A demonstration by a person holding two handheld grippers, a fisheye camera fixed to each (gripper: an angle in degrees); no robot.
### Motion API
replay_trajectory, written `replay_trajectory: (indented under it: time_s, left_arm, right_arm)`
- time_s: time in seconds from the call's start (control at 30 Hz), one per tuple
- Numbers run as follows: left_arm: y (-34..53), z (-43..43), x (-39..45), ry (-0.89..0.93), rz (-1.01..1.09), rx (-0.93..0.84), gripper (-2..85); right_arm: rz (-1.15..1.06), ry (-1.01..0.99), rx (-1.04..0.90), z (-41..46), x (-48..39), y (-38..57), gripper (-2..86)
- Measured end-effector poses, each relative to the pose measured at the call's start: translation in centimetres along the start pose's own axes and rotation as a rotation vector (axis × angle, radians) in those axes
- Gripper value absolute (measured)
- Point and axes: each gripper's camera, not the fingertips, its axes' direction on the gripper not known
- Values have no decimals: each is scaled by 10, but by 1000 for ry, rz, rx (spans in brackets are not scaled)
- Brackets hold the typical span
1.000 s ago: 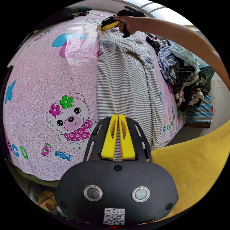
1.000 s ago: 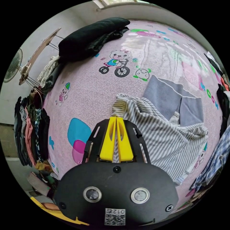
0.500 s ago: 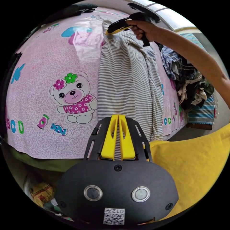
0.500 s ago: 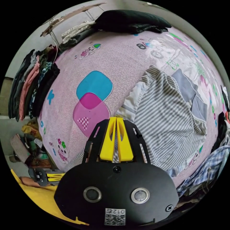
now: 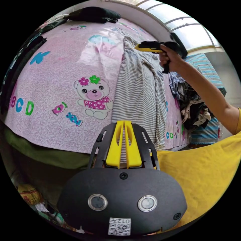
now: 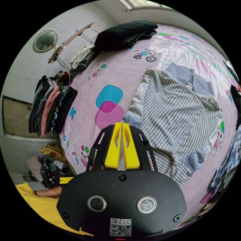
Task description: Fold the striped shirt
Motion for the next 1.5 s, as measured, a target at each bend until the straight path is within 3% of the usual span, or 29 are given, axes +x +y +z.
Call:
replay_trajectory:
  time_s: [0.4, 0.77, 0.97, 1.33, 1.5]
  left_arm:
    - [60, -13, -55, 111, -132, -118, 30]
    - [58, 14, -36, 112, -16, -206, 83]
    - [54, 9, -30, 57, 16, -171, 94]
    - [35, 41, -27, 163, 129, -312, 103]
    - [32, 52, -46, 236, 81, -346, 101]
  right_arm:
    - [-39, -199, -11, -58, 33, 227, 11]
    - [388, -283, -34, -63, 134, 466, 70]
    - [485, -369, 45, -68, 168, 513, 89]
    - [470, -595, -28, -48, 181, 531, 87]
    - [518, -630, -43, -50, 194, 542, 86]
